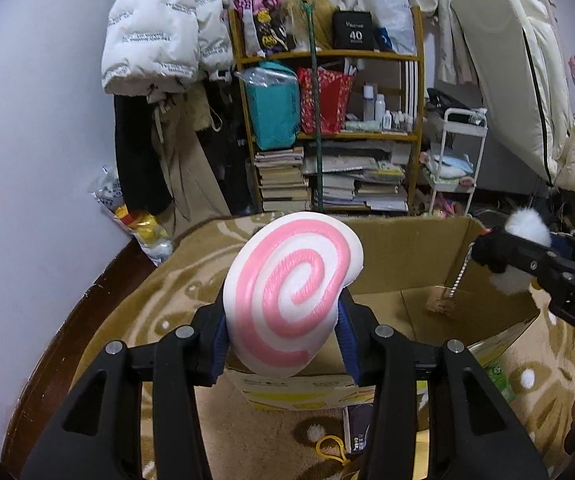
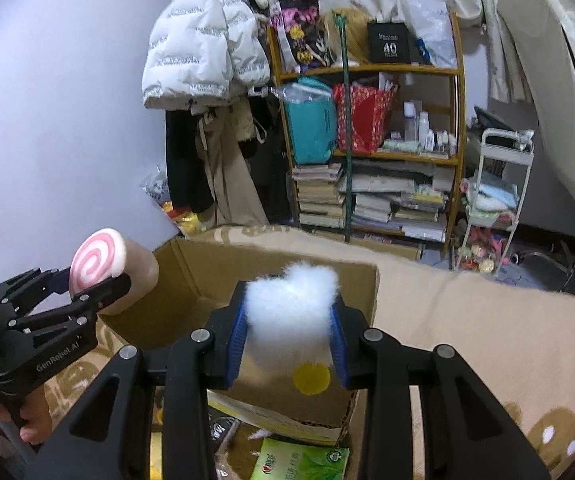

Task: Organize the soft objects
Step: 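Open both tools over the box, dropping the chick plush and swirl cushion inside, then move both tools back to the remaining toys beside the box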

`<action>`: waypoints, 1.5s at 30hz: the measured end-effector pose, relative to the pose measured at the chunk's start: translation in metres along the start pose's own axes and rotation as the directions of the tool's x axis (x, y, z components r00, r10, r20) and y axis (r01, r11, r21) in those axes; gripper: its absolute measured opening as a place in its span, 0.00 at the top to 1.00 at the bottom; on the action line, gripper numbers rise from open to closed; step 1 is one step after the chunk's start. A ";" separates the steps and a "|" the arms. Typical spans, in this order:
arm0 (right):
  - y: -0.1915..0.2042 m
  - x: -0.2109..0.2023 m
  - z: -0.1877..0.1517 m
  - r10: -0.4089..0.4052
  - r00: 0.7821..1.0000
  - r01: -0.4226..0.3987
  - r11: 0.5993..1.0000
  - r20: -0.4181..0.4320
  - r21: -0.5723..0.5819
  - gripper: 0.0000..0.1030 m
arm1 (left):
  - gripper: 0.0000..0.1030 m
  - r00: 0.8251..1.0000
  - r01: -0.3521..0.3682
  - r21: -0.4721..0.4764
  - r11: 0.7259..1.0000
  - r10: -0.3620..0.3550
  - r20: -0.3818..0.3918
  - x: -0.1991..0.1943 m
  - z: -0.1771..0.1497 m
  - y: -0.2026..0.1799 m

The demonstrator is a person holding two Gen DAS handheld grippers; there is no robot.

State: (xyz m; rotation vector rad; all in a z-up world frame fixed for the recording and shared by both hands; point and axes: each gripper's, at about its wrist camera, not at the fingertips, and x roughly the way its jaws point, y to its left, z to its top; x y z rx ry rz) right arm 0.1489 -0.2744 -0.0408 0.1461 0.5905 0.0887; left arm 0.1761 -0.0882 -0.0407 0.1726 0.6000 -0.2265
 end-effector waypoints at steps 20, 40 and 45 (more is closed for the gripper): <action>-0.005 0.009 -0.016 0.000 0.999 0.001 1.000 -0.041 0.013 0.47 | 0.31 0.997 0.033 0.021 0.999 -0.031 -0.065 0.016 -0.014 -0.003; 0.006 -0.063 -0.016 -0.027 0.999 0.028 0.999 -0.021 0.039 0.00 | 0.05 0.999 -0.035 0.039 0.999 0.035 0.014 -0.064 -0.018 0.015; 0.018 -0.080 -0.022 -0.039 0.999 0.040 0.999 -0.021 0.008 0.00 | 0.05 0.999 -0.041 0.055 0.998 0.039 0.025 -0.092 -0.027 0.017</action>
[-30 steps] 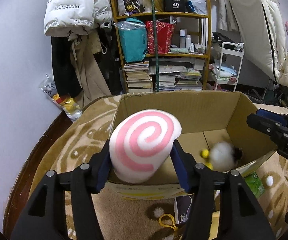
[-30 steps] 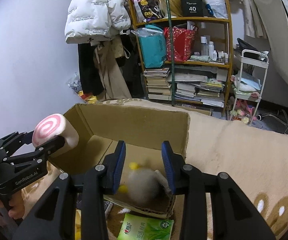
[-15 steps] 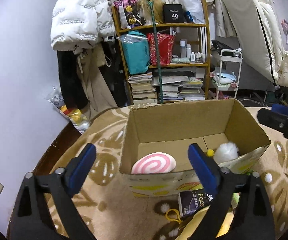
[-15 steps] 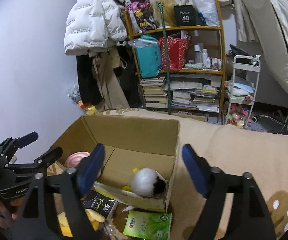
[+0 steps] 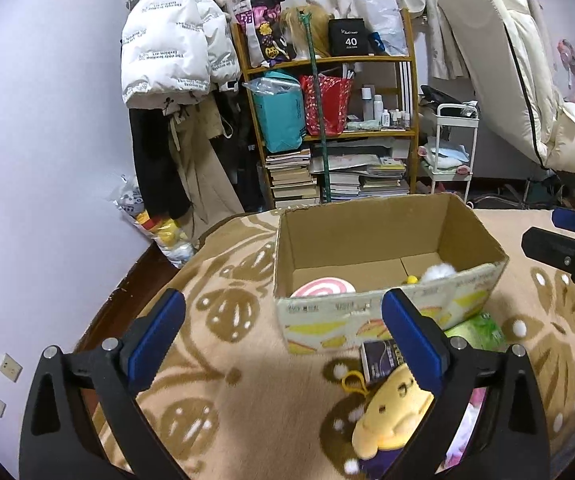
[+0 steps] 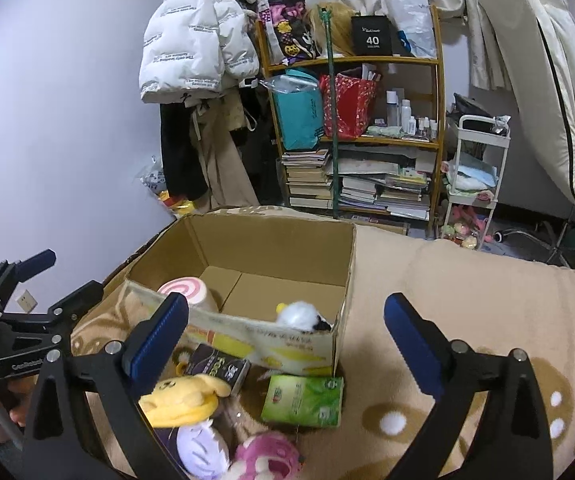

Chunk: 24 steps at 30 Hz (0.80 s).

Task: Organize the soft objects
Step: 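Move both tools back to the remaining toys beside the box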

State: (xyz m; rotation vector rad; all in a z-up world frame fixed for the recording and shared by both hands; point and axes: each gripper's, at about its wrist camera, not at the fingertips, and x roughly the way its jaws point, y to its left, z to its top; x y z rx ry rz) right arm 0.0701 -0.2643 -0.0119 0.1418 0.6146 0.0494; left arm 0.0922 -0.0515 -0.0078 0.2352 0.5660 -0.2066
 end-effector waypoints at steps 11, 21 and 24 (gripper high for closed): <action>0.024 -0.038 -0.020 -0.012 1.000 0.012 1.000 0.008 -0.029 0.00 | 0.05 0.999 0.004 -0.023 1.000 -0.005 -0.038 -0.049 -0.019 0.006; 0.040 -0.057 -0.033 -0.022 1.000 0.022 0.998 0.002 -0.058 0.00 | 0.05 0.997 0.034 -0.062 0.997 -0.038 -0.066 -0.072 -0.030 0.014; 0.042 -0.059 -0.035 -0.027 1.000 0.027 0.997 0.002 -0.066 0.00 | 0.05 0.997 0.042 -0.060 0.997 -0.047 -0.069 -0.073 -0.032 0.012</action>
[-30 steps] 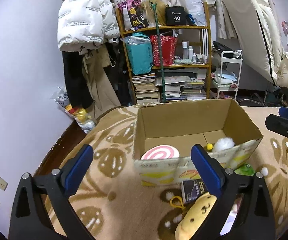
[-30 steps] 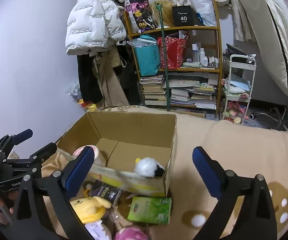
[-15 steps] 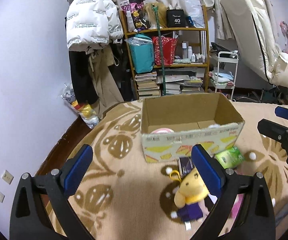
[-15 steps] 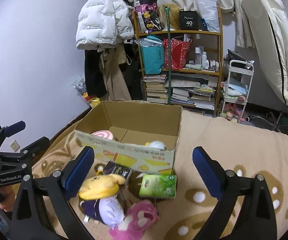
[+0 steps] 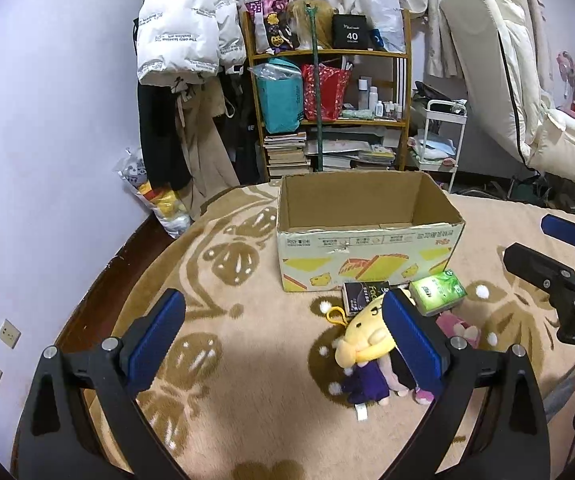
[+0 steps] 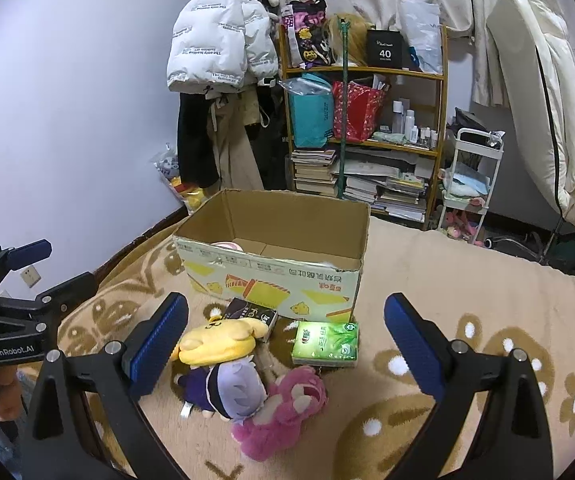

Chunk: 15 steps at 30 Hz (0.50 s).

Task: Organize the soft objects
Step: 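Move both tools back to the remaining toys beside the box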

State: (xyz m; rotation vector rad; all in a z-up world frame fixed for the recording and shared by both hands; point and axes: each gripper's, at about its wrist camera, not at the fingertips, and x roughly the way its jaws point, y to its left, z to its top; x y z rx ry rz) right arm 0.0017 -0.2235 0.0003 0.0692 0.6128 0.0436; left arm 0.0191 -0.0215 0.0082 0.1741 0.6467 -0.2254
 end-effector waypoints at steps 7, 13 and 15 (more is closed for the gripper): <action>-0.004 0.003 -0.004 0.000 1.000 0.000 1.000 -0.017 0.024 0.00 | 0.05 0.999 0.043 0.005 0.999 -0.042 -0.018 0.012 -0.003 -0.006; -0.018 0.019 -0.005 0.001 0.998 0.002 0.998 -0.056 0.060 0.00 | 0.05 0.995 0.086 0.027 0.996 -0.084 -0.050 0.029 -0.004 -0.019; -0.023 0.028 -0.005 0.004 0.997 0.002 0.998 -0.080 0.066 0.00 | 0.05 0.994 0.093 0.040 0.995 -0.090 -0.063 0.036 -0.005 -0.024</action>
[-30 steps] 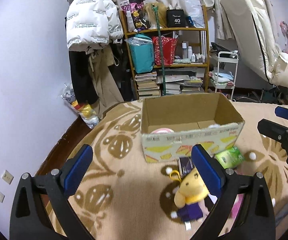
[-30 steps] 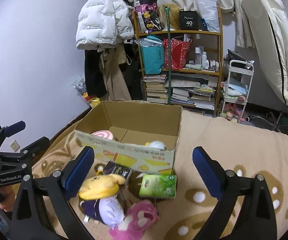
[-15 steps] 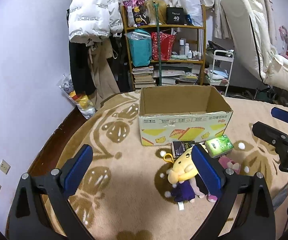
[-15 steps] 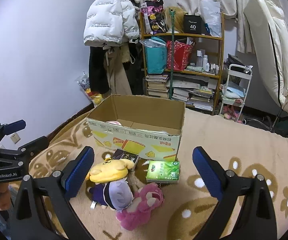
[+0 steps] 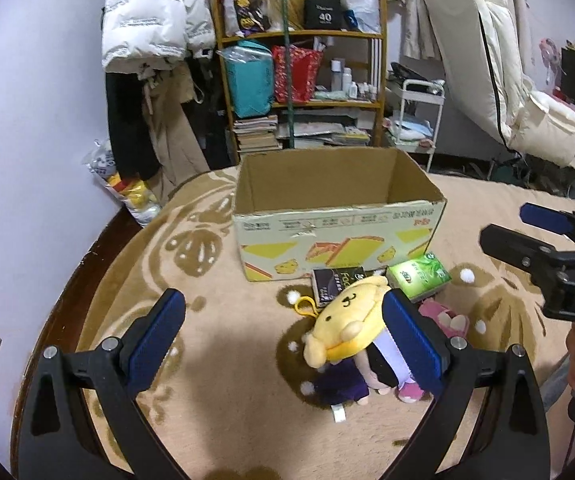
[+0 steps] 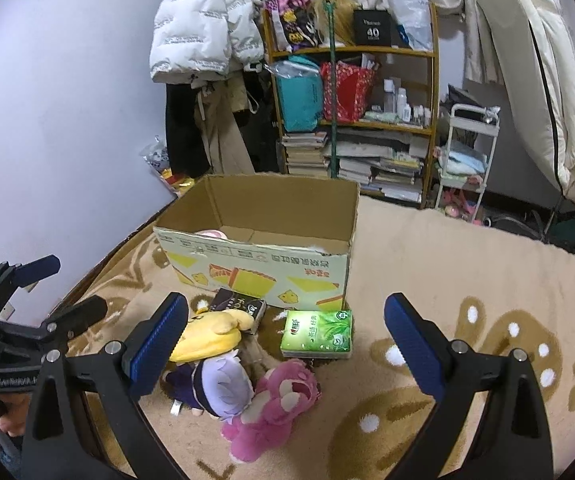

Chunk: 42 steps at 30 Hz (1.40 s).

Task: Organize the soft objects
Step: 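Move both tools back to the remaining toys beside the box, then grasp the yellow dog plush with the left tool while the right tool grasps the green tissue pack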

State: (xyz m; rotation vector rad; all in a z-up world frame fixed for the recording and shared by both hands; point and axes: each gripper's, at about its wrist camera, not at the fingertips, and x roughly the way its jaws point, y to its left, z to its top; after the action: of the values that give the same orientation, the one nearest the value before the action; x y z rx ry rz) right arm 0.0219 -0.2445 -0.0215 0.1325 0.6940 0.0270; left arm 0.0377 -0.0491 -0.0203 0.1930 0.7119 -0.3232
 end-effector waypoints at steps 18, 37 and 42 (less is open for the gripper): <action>-0.026 0.079 0.000 -0.007 0.979 0.006 1.000 -0.204 -0.007 0.00 | 0.05 0.982 0.071 0.066 0.995 -0.058 -0.180 0.078 -0.009 -0.033; -0.040 0.141 -0.028 -0.019 0.909 0.030 0.999 -0.417 0.019 0.00 | 0.05 0.954 0.120 0.081 0.990 -0.092 -0.284 0.123 -0.021 -0.045; -0.040 0.152 -0.033 -0.026 0.897 0.037 0.999 -0.442 0.015 0.00 | 0.05 0.942 0.153 0.037 0.988 -0.134 -0.309 0.130 -0.022 -0.042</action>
State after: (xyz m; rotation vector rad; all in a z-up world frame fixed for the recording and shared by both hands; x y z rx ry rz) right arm 0.1174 -0.2698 -0.1483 0.1387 1.1534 0.0180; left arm 0.1019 -0.1110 -0.1260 0.2524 1.0271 -0.4609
